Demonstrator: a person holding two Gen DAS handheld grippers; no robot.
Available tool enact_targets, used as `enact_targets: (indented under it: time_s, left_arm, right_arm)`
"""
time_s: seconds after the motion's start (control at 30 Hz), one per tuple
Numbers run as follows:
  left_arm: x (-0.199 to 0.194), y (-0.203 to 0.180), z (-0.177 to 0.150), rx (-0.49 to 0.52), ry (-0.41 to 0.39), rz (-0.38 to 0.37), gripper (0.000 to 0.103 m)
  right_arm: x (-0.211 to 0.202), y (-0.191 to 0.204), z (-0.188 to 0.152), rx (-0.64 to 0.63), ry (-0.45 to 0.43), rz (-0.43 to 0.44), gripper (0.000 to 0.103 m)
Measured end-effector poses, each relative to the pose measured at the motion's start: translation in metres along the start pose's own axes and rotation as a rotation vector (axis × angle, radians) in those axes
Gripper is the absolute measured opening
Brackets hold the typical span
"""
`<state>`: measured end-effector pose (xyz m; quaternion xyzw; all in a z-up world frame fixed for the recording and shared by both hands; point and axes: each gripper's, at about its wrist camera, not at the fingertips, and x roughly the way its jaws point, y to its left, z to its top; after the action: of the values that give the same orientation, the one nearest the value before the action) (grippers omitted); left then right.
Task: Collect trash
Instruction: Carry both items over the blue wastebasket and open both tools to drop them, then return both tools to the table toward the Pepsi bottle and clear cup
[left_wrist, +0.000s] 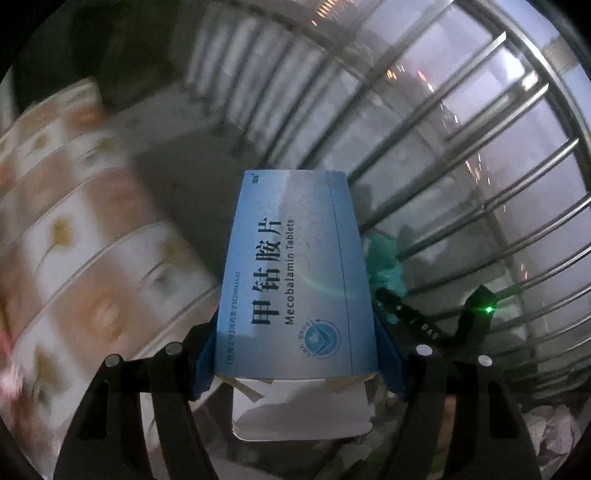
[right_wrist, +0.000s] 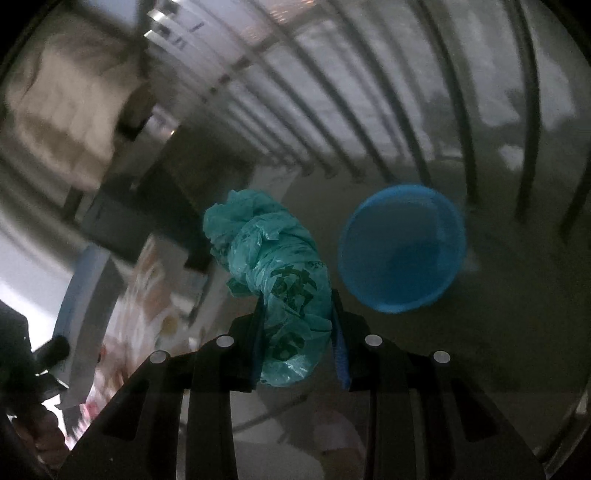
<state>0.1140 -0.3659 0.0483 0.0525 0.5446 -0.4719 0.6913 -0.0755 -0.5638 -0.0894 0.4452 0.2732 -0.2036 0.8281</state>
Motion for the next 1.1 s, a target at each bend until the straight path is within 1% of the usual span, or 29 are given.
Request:
enact_targets:
  time_s: [0.07,0.13,0.23,0.27,0.3,0.33,0.37,0.4,0.43,0.47,0.53,0.57,0.63,0.77,0.83,0.93,0.97,1.0,1.03,1.07,1.1]
  left_arm:
    - [0.036,-0.022,0.026,0.052,0.04,0.021,0.069]
    - [0.07,-0.038,0.042,0.085,0.076,0.024,0.069]
    - [0.116,-0.058,0.062,0.138,0.095,0.059,0.069]
    - [0.134,-0.068,0.069,0.17,0.097,0.066,0.069]
    - [0.144,-0.073,0.073,0.19,0.093,0.08,0.07]
    - [0.158,-0.078,0.076,0.214,0.092,0.111,0.07]
    - [0.171,-0.081,0.081,0.224,0.098,0.135,0.075]
    - [0.185,-0.083,0.084,0.226,0.109,0.154,0.088]
    - [0.195,-0.083,0.087,0.223,0.107,0.168,0.092]
    - [0.199,-0.082,0.087,0.218,0.095,0.175,0.092]
    - [0.206,-0.08,0.087,0.209,0.087,0.199,0.092]
    - [0.205,-0.078,0.087,0.205,0.095,0.208,0.092]
    - [0.2,-0.073,0.084,0.205,0.104,0.196,0.092]
    - [0.167,-0.07,0.081,0.27,0.075,0.208,0.092]
    - [0.139,-0.069,0.077,0.31,0.053,0.197,0.092]
    - [0.094,-0.065,0.068,0.363,0.016,0.209,0.092]
    - [0.081,-0.062,0.065,0.375,0.011,0.206,0.092]
    - [0.058,-0.058,0.057,0.393,0.004,0.201,0.092]
    - [0.046,-0.056,0.052,0.401,0.003,0.199,0.092]
    - [0.025,-0.05,0.045,0.41,0.003,0.196,0.092]
    - [0.013,-0.047,0.041,0.411,0.004,0.194,0.092]
  right_arm:
    - [0.01,-0.013,0.01,0.035,-0.008,-0.032,0.029]
    - [0.025,-0.029,0.02,0.079,-0.015,-0.065,0.029]
    - [0.044,-0.05,0.032,0.141,-0.01,-0.096,0.029]
    - [0.048,-0.053,0.036,0.148,-0.01,-0.102,0.03]
    - [0.055,-0.058,0.039,0.159,-0.014,-0.119,0.032]
    - [0.061,-0.063,0.041,0.174,-0.018,-0.138,0.033]
    - [0.071,-0.072,0.044,0.202,-0.022,-0.159,0.043]
    - [0.077,-0.078,0.046,0.22,-0.02,-0.168,0.062]
    - [0.087,-0.088,0.046,0.246,-0.02,-0.193,0.069]
    - [0.093,-0.094,0.046,0.257,-0.021,-0.216,0.074]
    - [0.11,-0.107,0.042,0.272,0.023,-0.289,0.074]
    - [0.114,-0.114,0.037,0.294,0.049,-0.305,0.074]
    - [0.111,-0.119,0.026,0.321,0.05,-0.287,0.074]
    - [0.086,-0.106,0.003,0.262,0.019,-0.282,0.074]
    - [0.077,-0.099,-0.004,0.24,0.011,-0.272,0.074]
    - [0.055,-0.076,-0.009,0.156,-0.015,-0.269,0.074]
    - [0.041,-0.064,-0.012,0.108,-0.032,-0.268,0.076]
    - [0.036,-0.056,-0.012,0.083,-0.045,-0.269,0.08]
    - [0.029,-0.047,-0.013,0.055,-0.061,-0.273,0.081]
    - [0.015,-0.034,-0.016,0.009,-0.087,-0.283,0.084]
    - [0.007,-0.025,-0.017,-0.024,-0.104,-0.289,0.086]
